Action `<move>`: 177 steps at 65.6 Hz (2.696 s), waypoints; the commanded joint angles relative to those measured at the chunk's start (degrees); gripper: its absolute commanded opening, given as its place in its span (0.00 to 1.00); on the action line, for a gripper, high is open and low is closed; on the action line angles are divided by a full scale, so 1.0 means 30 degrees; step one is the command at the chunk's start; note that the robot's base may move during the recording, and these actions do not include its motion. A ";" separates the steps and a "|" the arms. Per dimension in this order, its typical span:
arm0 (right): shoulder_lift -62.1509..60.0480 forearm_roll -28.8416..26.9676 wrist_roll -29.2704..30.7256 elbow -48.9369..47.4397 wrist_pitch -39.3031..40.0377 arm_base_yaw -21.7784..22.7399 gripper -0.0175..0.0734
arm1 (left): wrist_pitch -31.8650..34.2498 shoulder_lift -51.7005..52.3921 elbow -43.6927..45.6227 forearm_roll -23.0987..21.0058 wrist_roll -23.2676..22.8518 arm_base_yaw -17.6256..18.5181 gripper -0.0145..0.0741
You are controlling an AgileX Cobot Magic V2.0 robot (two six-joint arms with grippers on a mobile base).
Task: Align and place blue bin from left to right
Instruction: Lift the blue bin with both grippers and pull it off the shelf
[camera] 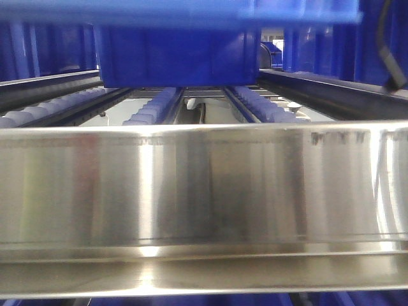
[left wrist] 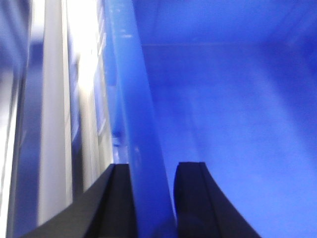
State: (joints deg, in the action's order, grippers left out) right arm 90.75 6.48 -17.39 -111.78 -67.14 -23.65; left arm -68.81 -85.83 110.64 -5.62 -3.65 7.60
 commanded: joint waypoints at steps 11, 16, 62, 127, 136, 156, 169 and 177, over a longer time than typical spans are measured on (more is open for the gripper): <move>-0.1286 0.1480 0.0623 -0.0245 0.1544 -0.0003 0.02 | -0.0240 0.0623 0.1226 -0.1021 0.0179 0.0076 0.04; -0.1243 0.1480 0.0623 -0.0245 0.1826 -0.0003 0.02 | -0.0370 0.0546 0.1226 -0.1021 0.0179 0.0076 0.04; -0.0569 0.1444 0.0623 -0.0245 0.2073 -0.0003 0.02 | -0.0383 -0.0516 0.1226 -0.1021 0.0179 0.0076 0.04; -0.0573 0.1444 0.0623 -0.0245 0.2113 -0.0003 0.02 | -0.0383 -0.0516 0.1226 -0.1021 0.0179 0.0076 0.04; -0.0573 0.1444 0.0623 -0.0245 0.2113 -0.0003 0.02 | -0.0383 -0.0516 0.1226 -0.1021 0.0179 0.0076 0.04; -0.0573 0.1444 0.0623 -0.0245 0.2113 -0.0003 0.02 | -0.0383 -0.0516 0.1226 -0.1021 0.0179 0.0076 0.04; -0.0573 0.1444 0.0623 -0.0245 0.2113 -0.0003 0.02 | -0.0383 -0.0680 0.1226 -0.1021 0.0179 0.0076 0.04; -0.0573 0.1444 0.0623 -0.0245 0.2113 -0.0003 0.02 | -0.0383 -0.0681 0.1226 -0.1021 0.0179 0.0076 0.04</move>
State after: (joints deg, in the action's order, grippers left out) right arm 90.14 9.33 -17.04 -111.78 -65.72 -23.70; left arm -73.44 -88.71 113.41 -8.42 -4.46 7.72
